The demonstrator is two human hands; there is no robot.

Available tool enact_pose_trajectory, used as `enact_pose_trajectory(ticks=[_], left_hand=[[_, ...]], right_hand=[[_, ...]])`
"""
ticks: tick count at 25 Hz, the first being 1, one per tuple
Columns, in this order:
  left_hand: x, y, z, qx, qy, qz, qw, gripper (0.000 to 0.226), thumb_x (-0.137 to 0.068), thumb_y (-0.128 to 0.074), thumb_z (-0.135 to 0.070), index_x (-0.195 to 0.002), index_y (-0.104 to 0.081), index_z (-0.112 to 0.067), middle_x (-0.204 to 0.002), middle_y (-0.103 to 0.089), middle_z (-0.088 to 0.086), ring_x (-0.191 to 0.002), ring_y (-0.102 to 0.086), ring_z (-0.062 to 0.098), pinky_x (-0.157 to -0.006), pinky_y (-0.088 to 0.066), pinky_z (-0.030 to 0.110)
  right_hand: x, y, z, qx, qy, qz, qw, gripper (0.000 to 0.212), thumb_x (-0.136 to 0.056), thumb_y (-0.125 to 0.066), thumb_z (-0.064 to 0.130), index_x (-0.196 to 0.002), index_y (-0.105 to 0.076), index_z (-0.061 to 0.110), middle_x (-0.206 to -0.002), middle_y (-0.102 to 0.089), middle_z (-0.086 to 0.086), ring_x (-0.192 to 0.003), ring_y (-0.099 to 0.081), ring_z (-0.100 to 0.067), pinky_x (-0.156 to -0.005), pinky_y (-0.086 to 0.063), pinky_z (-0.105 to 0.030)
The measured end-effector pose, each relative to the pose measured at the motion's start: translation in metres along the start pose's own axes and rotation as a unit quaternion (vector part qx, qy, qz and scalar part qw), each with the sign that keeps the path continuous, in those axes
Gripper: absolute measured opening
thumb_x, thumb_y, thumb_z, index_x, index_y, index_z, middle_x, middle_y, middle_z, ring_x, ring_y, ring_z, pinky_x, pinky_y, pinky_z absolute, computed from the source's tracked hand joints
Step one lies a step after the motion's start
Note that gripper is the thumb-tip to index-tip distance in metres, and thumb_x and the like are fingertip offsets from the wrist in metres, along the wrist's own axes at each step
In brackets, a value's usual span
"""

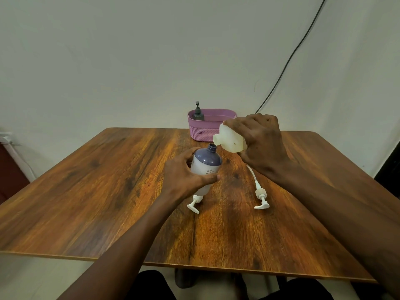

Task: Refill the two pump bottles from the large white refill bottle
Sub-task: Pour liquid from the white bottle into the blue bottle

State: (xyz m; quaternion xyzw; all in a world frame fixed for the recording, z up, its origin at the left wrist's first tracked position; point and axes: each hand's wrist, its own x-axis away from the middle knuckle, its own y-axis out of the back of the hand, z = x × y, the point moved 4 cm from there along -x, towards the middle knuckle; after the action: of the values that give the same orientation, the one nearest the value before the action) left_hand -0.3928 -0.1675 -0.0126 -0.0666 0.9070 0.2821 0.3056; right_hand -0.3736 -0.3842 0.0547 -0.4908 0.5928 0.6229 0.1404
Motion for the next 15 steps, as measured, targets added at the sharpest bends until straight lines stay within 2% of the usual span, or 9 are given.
enact_pose_trajectory(ticks=[5, 8, 15], left_hand=[[-0.0001, 0.0008, -0.0008, -0.001, 0.003, -0.002, 1.000, 0.077, -0.055, -0.078, -0.072, -0.124, -0.057, -0.043, -0.104, -0.062, -0.025, -0.091, -0.059, -0.010, -0.075, -0.050, 0.010], [0.0001, -0.0001, 0.0012, -0.001, 0.001, 0.001, 1.000, 0.080, -0.056, -0.078, -0.071, -0.126, -0.062, -0.035, -0.108, -0.065, -0.021, -0.092, -0.060, -0.006, -0.076, -0.051, 0.011], [0.0023, -0.0008, 0.0044, -0.002, 0.001, 0.003, 1.000, 0.085, -0.055, -0.080, -0.070, -0.129, -0.063, -0.031, -0.109, -0.065, -0.020, -0.096, -0.064, 0.003, -0.078, -0.054, 0.016]], right_hand=[[-0.0011, -0.0007, 0.0003, 0.007, 0.006, 0.005, 1.000, 0.082, -0.063, -0.092, 0.020, -0.137, -0.058, 0.020, -0.130, -0.067, -0.011, -0.117, -0.060, -0.036, -0.095, -0.043, -0.051], [-0.0016, -0.0004, 0.0001, 0.007, 0.007, 0.004, 1.000, 0.081, -0.063, -0.092, 0.021, -0.137, -0.058, 0.020, -0.131, -0.067, -0.010, -0.117, -0.059, -0.036, -0.095, -0.042, -0.051], [-0.0031, 0.0004, -0.0009, 0.008, 0.012, 0.002, 1.000, 0.081, -0.063, -0.093, 0.021, -0.137, -0.059, 0.019, -0.129, -0.067, -0.013, -0.116, -0.060, -0.037, -0.095, -0.043, -0.052]])
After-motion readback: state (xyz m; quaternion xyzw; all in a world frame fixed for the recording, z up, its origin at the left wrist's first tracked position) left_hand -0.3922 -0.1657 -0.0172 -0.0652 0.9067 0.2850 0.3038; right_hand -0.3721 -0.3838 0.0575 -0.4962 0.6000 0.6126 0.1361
